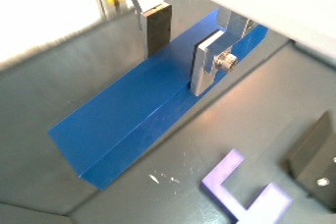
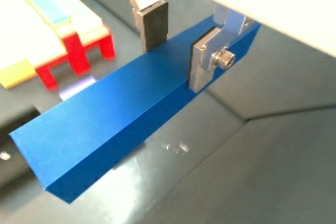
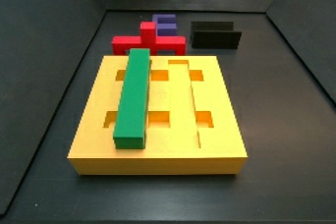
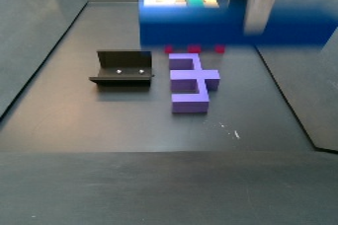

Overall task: Pick up the blue object. Move up. Move to above the board. Insert the blue object.
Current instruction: Move to above the board.

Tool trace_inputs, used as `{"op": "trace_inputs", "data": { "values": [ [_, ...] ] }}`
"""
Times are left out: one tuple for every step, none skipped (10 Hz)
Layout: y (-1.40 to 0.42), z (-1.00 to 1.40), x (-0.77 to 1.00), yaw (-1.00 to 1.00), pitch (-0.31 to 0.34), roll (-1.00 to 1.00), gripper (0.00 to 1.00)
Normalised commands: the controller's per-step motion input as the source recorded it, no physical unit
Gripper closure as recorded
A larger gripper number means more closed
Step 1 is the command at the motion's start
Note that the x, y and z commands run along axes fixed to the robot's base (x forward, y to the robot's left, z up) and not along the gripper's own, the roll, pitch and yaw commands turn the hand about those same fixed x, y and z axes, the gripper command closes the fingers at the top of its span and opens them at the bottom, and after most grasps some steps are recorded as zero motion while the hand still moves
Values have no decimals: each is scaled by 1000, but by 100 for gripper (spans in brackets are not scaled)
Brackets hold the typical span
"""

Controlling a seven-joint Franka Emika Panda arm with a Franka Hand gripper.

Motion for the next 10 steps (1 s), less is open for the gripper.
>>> {"op": "trace_inputs", "data": {
  "values": [
    [0, 866, 13, 4, 75, 11, 100],
    [6, 505, 32, 1, 67, -5, 100],
    [10, 261, 35, 1, 76, 0, 100],
    [3, 187, 21, -2, 74, -1, 100],
    [-1400, 132, 116, 1000, 18, 8, 100],
    [-1400, 125, 115, 1000, 15, 15, 100],
    [-1400, 125, 104, 1000, 9, 20, 100],
    [-1400, 126, 105, 1000, 9, 15, 100],
    [-1400, 123, 110, 1000, 12, 18, 100],
    [-1400, 131, 105, 1000, 16, 23, 100]
  ]
}}
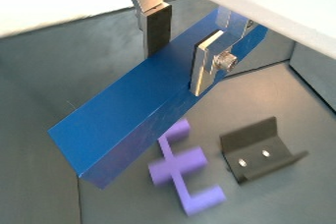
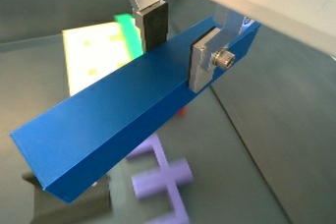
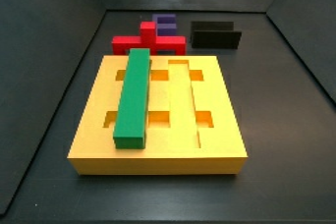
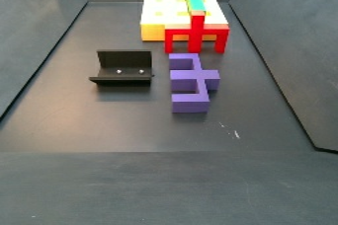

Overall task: Pick up the blue object. Move up. Move to above the board. Insert the blue object.
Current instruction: Move to above the board.

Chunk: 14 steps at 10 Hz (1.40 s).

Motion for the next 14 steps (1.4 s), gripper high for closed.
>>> {"op": "trace_inputs", "data": {
  "values": [
    [-1400, 133, 103, 1000, 14, 20, 100],
    [-1400, 134, 103, 1000, 16, 27, 100],
    [-1400, 141, 107, 1000, 20, 24, 100],
    [-1400, 150, 112, 1000, 28, 33, 100],
    [-1400, 152, 118, 1000, 34, 29, 100],
    [-1400, 153, 146, 1000, 50, 42, 100],
    [-1400, 153, 189, 1000, 67, 45, 100],
    [-899, 102, 175, 1000, 96, 53, 100],
    [-575, 76, 138, 1000, 117, 67, 100],
    [-300, 59, 95, 1000, 144, 92, 100],
    [-194, 43, 80, 1000, 163, 114, 100],
    [-117, 29, 75, 900, 188, 147, 100],
    [-92, 31, 77, 729, 185, 148, 100],
    [-68, 36, 78, 402, 165, 148, 100]
  ]
}}
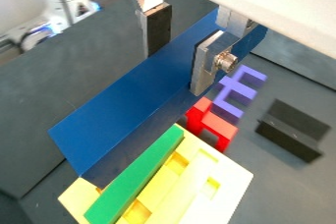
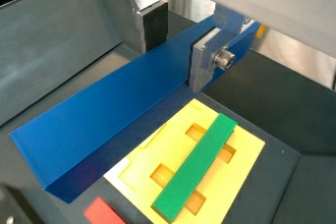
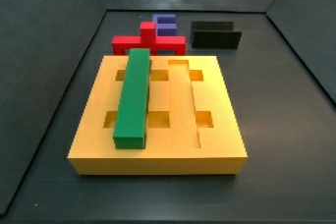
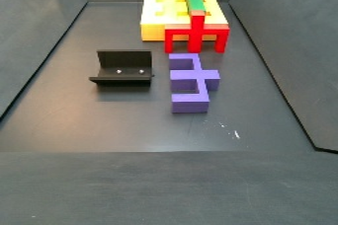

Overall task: Pick up the blue object. Move up. Move to above the board. Insert the blue object.
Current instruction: Move to above the board, then insert the blue object.

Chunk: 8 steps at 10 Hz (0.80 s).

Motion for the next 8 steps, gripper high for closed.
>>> {"op": "trace_inputs", "data": {
  "values": [
    [-54, 30, 83, 218, 144, 142, 100],
    [-40, -560, 0, 0, -106, -91, 100],
    [-103, -743, 0, 0, -126, -140, 100],
    [-186, -780, 14, 34, -116, -119, 100],
    [-214, -834, 57, 69, -113, -90, 100],
    [-211, -880, 74, 100, -113, -64, 100],
    [-180, -929, 89, 177, -116, -29, 100],
    [-83, -949, 151, 206, -90, -26, 100]
  ]
}}
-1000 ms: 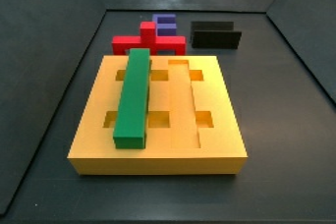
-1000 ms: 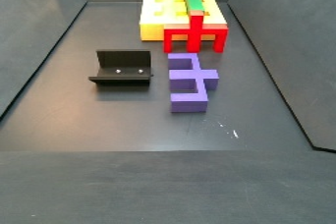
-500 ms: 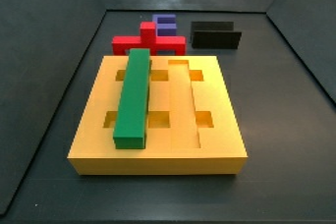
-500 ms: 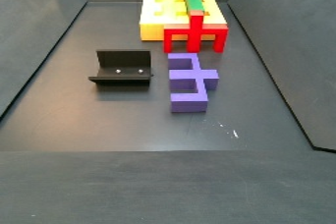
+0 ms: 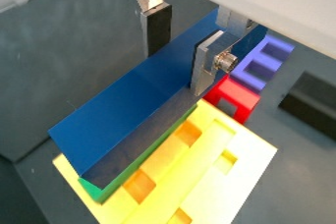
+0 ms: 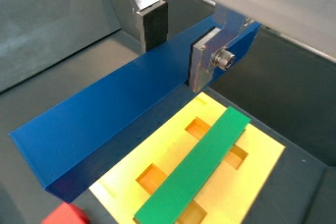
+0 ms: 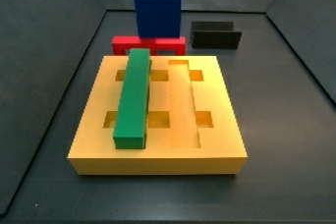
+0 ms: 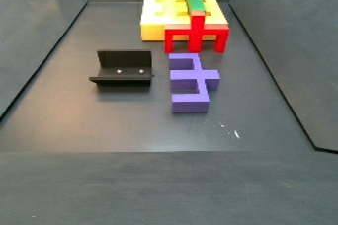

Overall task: Pick up the blue object. Move up. Move to above the board. Insert the blue object.
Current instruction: Insert the blue object.

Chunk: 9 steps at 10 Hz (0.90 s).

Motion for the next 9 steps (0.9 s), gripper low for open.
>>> {"op": "trace_inputs", "data": {
  "values": [
    [-54, -877, 249, 234, -54, 0, 100],
    [-37, -854, 334, 246, -26, 17, 100],
    [-66, -909, 337, 226, -34, 0, 100],
    [-109, -900, 300, 154, -43, 0, 100],
    [-89, -863, 240, 109, -26, 0, 100],
    [-106, -786, 131, 71, -23, 0, 100],
    [-103, -754, 103, 60, -20, 0, 100],
    [-114, -603, 149, 0, 0, 40, 100],
    [-100, -443, 180, 0, 19, 140, 100]
  ]
}}
